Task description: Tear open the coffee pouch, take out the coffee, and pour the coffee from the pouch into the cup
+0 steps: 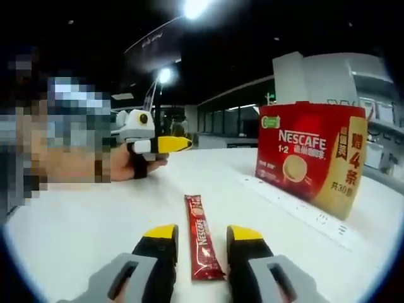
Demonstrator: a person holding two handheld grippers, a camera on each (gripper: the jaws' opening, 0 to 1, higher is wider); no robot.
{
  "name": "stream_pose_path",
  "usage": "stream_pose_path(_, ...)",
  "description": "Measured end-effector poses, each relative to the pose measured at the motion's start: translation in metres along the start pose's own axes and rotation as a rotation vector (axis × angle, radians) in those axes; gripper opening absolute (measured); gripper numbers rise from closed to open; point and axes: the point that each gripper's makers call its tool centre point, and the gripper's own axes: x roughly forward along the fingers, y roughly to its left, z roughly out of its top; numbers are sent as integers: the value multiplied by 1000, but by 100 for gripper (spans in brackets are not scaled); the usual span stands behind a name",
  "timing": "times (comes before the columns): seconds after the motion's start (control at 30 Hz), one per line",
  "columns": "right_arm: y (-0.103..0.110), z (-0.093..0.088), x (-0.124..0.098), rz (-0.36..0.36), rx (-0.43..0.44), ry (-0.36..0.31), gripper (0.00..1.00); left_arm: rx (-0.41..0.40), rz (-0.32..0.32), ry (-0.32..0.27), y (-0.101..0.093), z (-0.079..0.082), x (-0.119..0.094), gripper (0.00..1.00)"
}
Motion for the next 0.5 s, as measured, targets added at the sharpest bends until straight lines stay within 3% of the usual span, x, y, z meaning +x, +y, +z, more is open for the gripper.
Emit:
stream_pose_path(0.1,-2,4,6,-6,14,0,31,3,0,3,0,0,0,7)
stream_pose_path(0.2,0,-9,10,-9,-34,67,30,5,0,4,0,0,0,7)
stream_pose_path(0.5,1,-15,13,-23,-34,108,26,9,0,10,1,-1,0,7)
